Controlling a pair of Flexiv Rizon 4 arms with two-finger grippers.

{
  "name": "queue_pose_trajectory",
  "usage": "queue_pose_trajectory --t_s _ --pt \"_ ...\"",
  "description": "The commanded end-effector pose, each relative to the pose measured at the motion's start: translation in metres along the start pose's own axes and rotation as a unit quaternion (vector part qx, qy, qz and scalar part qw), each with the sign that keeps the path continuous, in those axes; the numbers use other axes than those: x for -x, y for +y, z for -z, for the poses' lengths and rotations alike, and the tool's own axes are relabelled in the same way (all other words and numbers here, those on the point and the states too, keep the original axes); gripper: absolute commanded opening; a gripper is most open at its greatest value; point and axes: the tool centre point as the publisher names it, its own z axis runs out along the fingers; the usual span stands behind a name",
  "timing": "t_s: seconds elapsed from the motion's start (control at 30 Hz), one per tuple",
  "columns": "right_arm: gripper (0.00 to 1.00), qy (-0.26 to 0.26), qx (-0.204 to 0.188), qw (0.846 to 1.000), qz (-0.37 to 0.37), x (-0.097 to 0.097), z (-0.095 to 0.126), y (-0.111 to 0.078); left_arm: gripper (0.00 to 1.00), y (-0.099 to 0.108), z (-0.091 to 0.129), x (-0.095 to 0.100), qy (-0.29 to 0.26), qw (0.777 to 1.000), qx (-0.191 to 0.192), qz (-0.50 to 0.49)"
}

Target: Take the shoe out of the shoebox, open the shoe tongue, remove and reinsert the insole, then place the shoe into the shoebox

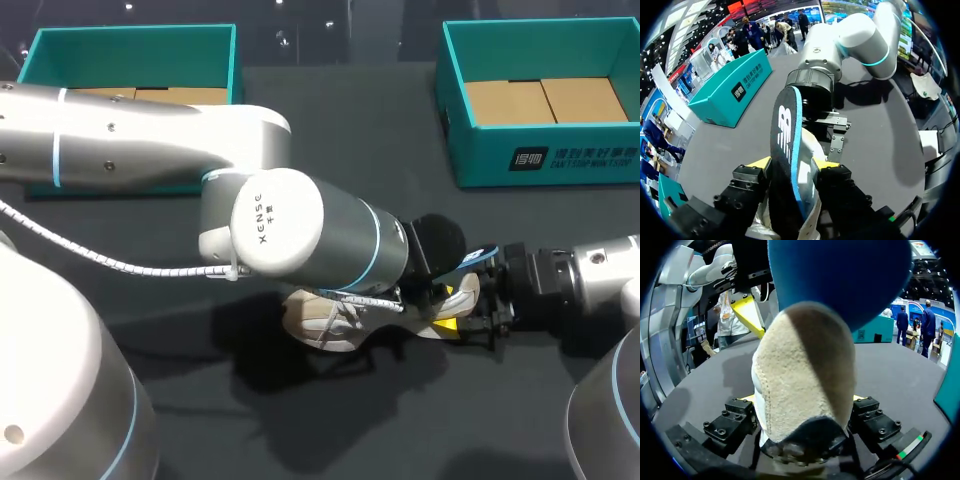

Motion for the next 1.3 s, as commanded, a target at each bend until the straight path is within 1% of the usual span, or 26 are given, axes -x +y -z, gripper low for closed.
queue_pose_trajectory --t_s 0.03,0.2,0.27,0.3,0.37,0.4,0.43,0.53,0.63,0.8,0.93,1.07,1.13,1.2,1.3 --pt "0.00 -0.001 -0.002 1.000 0.000 -0.001 -0.001 0.001 0.49 0.005 -0.002 0.005 0.006 1.000 -0.003 -0.003" --pt "0.00 -0.001 -0.002 1.000 0.000 -0.001 -0.001 0.001 0.47 0.003 -0.009 0.008 0.007 1.000 -0.003 -0.005" --pt "0.00 -0.001 -0.002 1.000 0.000 -0.001 -0.001 0.001 0.42 0.002 -0.012 0.009 0.006 1.000 -0.002 -0.005" --pt "0.00 -0.001 -0.002 1.000 0.000 -0.001 -0.001 0.001 0.37 0.002 -0.013 0.010 0.006 1.000 -0.001 -0.006" --pt "0.00 -0.001 -0.002 1.000 0.000 -0.001 -0.001 0.001 0.23 0.002 -0.015 0.011 0.011 1.000 0.000 -0.004" --pt "0.00 -0.001 -0.002 1.000 0.000 -0.001 -0.001 0.001 0.10 0.002 -0.015 0.012 0.014 1.000 0.000 -0.003" --pt "0.00 -0.001 -0.002 1.000 0.000 -0.001 -0.001 0.001 0.00 0.002 -0.015 0.012 0.015 1.000 0.000 -0.003" --pt "0.00 -0.001 -0.002 1.000 0.000 -0.001 -0.001 0.001 0.00 0.001 -0.012 0.014 0.026 1.000 -0.003 0.004" --pt "0.00 -0.001 -0.002 1.000 0.000 -0.001 -0.001 0.001 0.00 -0.002 -0.004 0.016 0.043 0.999 -0.009 0.014" --pt "0.00 -0.001 -0.002 1.000 0.000 -0.001 -0.001 0.001 0.00 -0.013 0.016 0.016 0.080 0.996 -0.013 0.029" --pt "0.00 -0.001 -0.002 1.000 0.000 -0.001 -0.001 0.001 0.00 -0.027 0.036 0.009 0.105 0.994 -0.022 0.033" --pt "0.00 -0.001 -0.002 1.000 0.000 -0.001 -0.001 0.001 0.00 -0.042 0.060 -0.002 0.133 0.990 -0.043 0.034" --pt "0.00 -0.001 -0.002 1.000 0.000 -0.001 -0.001 0.001 0.00 -0.052 0.074 -0.005 0.145 0.986 -0.065 0.042" --pt "0.00 -0.001 -0.002 1.000 0.000 -0.001 -0.001 0.001 0.00 -0.064 0.095 -0.005 0.176 0.978 -0.095 0.060" --pt "0.00 -0.001 -0.002 1.000 0.000 -0.001 -0.001 0.001 0.00 -0.064 0.095 -0.005 0.176 0.978 -0.095 0.060"
